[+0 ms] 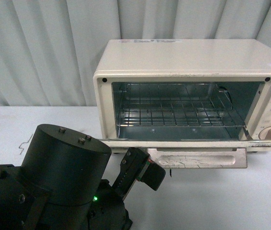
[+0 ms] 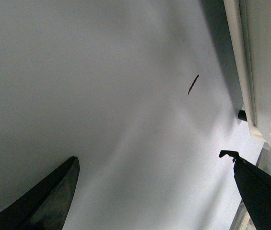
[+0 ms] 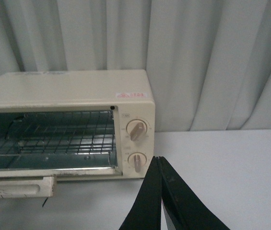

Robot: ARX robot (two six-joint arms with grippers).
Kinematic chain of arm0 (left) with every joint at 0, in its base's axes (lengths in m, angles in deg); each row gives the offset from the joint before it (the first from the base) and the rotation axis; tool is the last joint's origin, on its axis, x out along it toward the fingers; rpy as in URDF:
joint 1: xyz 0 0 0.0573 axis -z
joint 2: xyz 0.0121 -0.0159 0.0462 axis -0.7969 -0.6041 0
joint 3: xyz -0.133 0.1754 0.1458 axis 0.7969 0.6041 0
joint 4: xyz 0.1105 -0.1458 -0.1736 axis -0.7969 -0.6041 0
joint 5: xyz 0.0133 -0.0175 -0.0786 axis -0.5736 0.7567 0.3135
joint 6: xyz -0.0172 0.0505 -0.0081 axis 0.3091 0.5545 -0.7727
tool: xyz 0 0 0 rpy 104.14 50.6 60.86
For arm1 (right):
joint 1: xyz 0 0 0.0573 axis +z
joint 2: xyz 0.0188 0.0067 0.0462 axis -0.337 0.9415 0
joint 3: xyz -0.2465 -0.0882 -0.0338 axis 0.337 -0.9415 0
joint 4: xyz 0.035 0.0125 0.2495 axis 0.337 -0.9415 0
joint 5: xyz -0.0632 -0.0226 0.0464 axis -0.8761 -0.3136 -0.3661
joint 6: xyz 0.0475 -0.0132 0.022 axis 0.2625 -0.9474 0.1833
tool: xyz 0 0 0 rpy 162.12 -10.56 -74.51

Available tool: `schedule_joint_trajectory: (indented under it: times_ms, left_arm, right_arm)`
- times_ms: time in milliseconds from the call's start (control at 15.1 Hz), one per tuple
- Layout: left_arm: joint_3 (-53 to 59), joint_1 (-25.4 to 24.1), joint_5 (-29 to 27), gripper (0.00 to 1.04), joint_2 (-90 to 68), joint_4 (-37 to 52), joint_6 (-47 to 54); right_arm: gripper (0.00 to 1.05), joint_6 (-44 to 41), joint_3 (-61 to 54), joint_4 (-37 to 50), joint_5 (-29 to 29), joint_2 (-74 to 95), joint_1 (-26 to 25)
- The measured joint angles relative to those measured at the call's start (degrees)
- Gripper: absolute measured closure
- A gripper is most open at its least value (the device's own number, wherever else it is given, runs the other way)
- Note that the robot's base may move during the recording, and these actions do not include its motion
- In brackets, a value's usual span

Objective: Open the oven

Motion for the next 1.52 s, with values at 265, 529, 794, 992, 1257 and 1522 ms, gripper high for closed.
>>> schedule_joint_trajectory:
  times_ms: [265,529,794,992,1257,1522]
  left_arm:
    - [0.0,0.0,0.0,0.07,0.0,0.0,0.0]
    - [0.0,0.0,0.0,0.07,0.0,0.0,0.0]
    - [0.0,0.0,0.0,0.07,0.0,0.0,0.0]
    - [0.0,0.0,0.0,0.07,0.0,0.0,0.0]
    - [5.4,1.3,-12.1,0.07,-1.5,14.1,10.6]
    - [13.6,-1.1,-4.2,0.07,5.1,13.3,15.3]
  right_arm:
    - [1.03,0.0,0.0,-1.0,0.0,0.0,0.0]
    - [0.73,0.0,0.0,-1.0,0.0,0.0,0.0]
    - [0.34,0.0,0.0,-1.0,0.0,0.0,0.0]
    - [0.07,0.0,0.0,-1.0,0.0,0.0,0.0]
    - [0.06,0.0,0.0,-1.0,0.0,0.0,0.0]
    - [0.06,0.0,0.0,-1.0,0.0,0.0,0.0]
